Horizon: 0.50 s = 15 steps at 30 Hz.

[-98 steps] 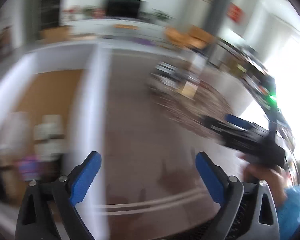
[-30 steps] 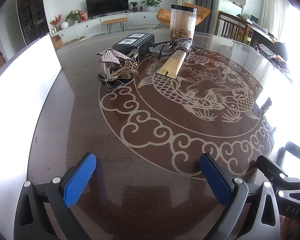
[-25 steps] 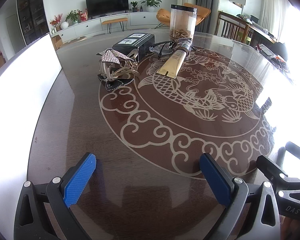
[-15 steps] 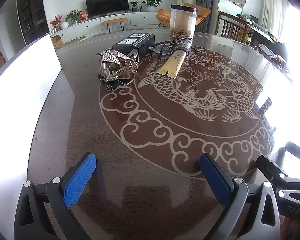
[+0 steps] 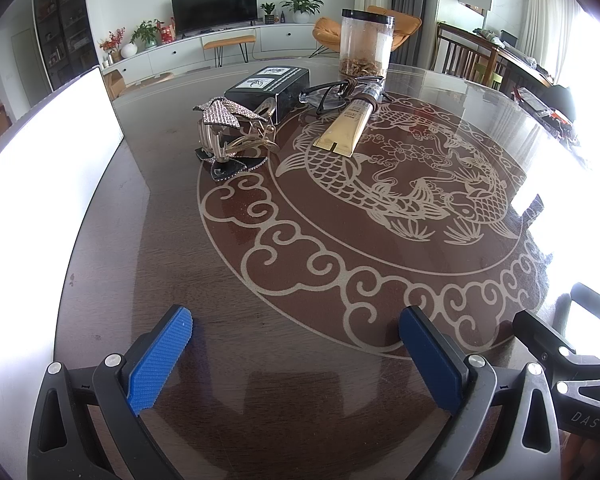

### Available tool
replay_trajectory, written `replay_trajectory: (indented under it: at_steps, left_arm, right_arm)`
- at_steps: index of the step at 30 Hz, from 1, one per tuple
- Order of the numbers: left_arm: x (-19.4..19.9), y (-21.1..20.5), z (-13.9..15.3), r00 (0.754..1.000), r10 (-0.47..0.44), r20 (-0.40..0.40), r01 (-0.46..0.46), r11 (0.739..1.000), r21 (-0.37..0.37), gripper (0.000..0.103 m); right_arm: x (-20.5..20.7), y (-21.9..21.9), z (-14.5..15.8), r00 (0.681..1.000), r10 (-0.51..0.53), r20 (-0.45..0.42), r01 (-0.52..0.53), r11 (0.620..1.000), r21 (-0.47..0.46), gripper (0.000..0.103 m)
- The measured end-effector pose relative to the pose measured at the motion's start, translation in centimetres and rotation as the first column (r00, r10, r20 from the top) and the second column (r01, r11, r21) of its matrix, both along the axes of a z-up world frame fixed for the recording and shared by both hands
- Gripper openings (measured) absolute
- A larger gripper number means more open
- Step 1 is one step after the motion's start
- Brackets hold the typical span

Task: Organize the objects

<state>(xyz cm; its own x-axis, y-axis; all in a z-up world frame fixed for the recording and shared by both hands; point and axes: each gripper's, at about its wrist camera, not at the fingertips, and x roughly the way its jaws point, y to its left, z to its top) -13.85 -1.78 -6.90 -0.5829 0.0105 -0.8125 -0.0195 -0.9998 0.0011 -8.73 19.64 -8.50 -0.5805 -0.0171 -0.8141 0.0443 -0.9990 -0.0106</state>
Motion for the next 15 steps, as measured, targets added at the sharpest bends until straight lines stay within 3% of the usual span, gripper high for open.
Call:
replay_trajectory:
  at_steps: [5, 15]
  left_arm:
    - [1.1, 0.1, 0.4, 0.998, -0.015, 0.067, 0.015, 1.000, -0.002, 0.103]
    - [4.7, -0.7, 0.3, 0.994, -0.068, 0.084, 0.069, 0.998, -0.003, 0.103]
  right_arm:
    - [0.0, 0.0, 0.0, 1.000, 0.000, 0.000, 0.000, 1.000, 0.000, 0.103]
    - [0.0, 0.0, 0.0, 1.000, 0.000, 0.000, 0.000, 1.000, 0.000, 0.103]
